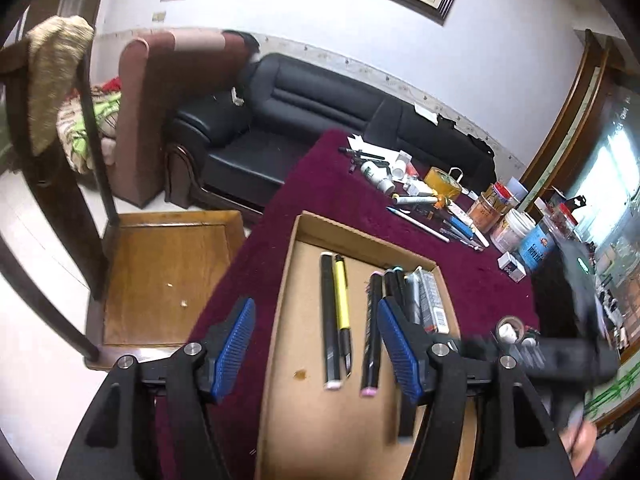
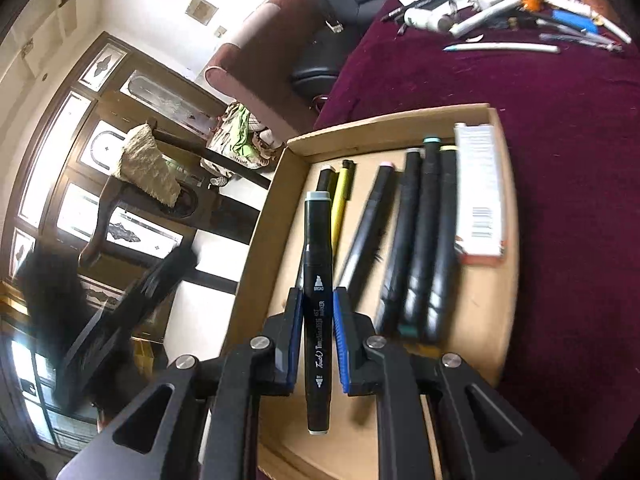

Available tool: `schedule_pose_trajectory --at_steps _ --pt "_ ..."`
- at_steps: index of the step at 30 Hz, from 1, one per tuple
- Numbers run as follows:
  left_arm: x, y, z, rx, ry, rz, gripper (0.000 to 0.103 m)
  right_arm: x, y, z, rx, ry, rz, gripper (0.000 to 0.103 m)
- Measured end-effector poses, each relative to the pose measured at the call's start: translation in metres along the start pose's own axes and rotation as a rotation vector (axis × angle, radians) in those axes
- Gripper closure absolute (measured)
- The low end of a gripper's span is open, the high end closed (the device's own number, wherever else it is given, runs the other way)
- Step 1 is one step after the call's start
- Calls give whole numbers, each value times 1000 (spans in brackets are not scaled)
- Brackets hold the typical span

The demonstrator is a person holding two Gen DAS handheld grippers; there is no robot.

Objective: Organize rigid objects
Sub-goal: 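Open both tools and move them back over the remaining items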

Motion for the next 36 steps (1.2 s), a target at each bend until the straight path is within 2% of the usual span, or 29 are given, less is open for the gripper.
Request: schedule_pose_trajectory --at_steps 3,7,12,14,18,21,22,24,25,27,28,30,31,32,33,35,36 --pt "-9 -10 -3 16 17 11 36 17 15 -2 4 -44 2 88" --pt "-15 -23 -6 3 -4 7 36 39 29 -1 46 -57 -15 88" --pt "-23 -33 -7 24 28 16 35 51 41 5 2 -179 16 88" --pt "-24 -37 -6 16 22 11 30 51 43 9 11 -195 31 87" --pt "-25 -43 -1 12 17 2 26 38 43 9 40 -138 36 71" --pt "-26 -45 7 23 21 3 25 6 47 2 -4 -122 90 66" --pt "-27 -45 9 27 19 5 25 -12 48 1 -35 -134 128 64" --pt "-29 -47 18 44 21 9 24 -49 51 1 -93 -168 221 54" --pt "-29 -47 23 55 21 9 24 -74 52 3 -128 -195 290 51" --pt "-30 -49 36 76 8 8 24 -121 51 11 -178 -260 421 28" --pt "-30 -50 44 87 1 7 24 -148 50 18 -199 -303 505 23" --pt "-32 -52 57 106 -11 10 24 -198 46 40 -210 -389 658 4" --pt "-33 -54 70 126 -22 12 24 -221 43 58 -197 -443 730 0" --pt "-34 -55 78 138 -27 13 24 -237 39 75 -180 -485 766 0" --pt "-35 -57 87 153 -35 13 24 -249 39 96 -157 -530 772 0" --pt "-35 -62 108 177 -60 3 24 -267 40 151 -70 -637 696 0" --pt "-34 -66 119 191 -78 -5 24 -273 39 175 -21 -639 665 0"
Point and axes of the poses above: each gripper's, at about its wrist camera, not at the fingertips, and x roughly the way its jaws point, z to its right, y to its top, the point moved 9 cm from there along x, roughly the way its jaws point, and after that the axes turned 7 degrees about x, right-handed, at the moved point
